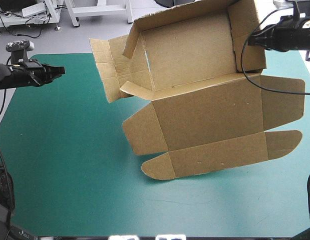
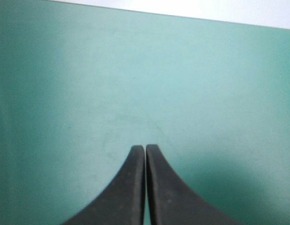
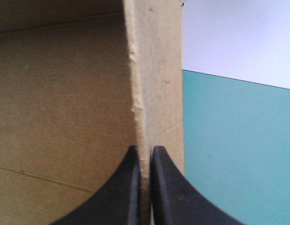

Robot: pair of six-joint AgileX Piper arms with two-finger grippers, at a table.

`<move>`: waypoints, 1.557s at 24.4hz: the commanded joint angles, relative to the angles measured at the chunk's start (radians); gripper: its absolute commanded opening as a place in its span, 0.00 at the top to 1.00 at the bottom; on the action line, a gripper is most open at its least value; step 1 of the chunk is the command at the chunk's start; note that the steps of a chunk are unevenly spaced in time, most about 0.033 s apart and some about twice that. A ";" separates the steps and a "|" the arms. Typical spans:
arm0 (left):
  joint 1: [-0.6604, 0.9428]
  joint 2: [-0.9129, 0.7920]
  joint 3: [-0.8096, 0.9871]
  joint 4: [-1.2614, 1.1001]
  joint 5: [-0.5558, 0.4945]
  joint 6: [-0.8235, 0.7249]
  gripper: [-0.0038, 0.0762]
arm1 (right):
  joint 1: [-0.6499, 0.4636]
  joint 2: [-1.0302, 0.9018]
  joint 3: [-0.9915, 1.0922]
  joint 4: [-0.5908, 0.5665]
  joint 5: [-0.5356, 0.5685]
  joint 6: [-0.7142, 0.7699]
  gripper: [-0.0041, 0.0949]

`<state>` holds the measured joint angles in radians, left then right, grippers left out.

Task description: Fold the box

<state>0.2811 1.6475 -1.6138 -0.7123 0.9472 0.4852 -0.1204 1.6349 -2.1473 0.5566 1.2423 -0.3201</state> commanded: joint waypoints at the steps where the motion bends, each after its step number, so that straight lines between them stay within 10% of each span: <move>1: 0.003 -0.043 -0.028 -0.215 0.034 0.090 0.96 | -0.005 -0.070 -0.033 0.127 0.006 0.004 0.98; 30: -0.175 -0.134 -0.028 -0.669 0.319 0.371 0.95 | -0.003 -0.070 -0.033 0.152 0.006 -0.011 0.98; 38: -0.209 -0.135 -0.028 -0.667 0.333 0.378 0.73 | -0.003 -0.059 -0.033 0.151 0.006 -0.015 0.98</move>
<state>0.0932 1.5576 -1.6138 -1.2892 1.2253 0.8585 -0.1207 1.6077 -2.1512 0.6603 1.2431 -0.3361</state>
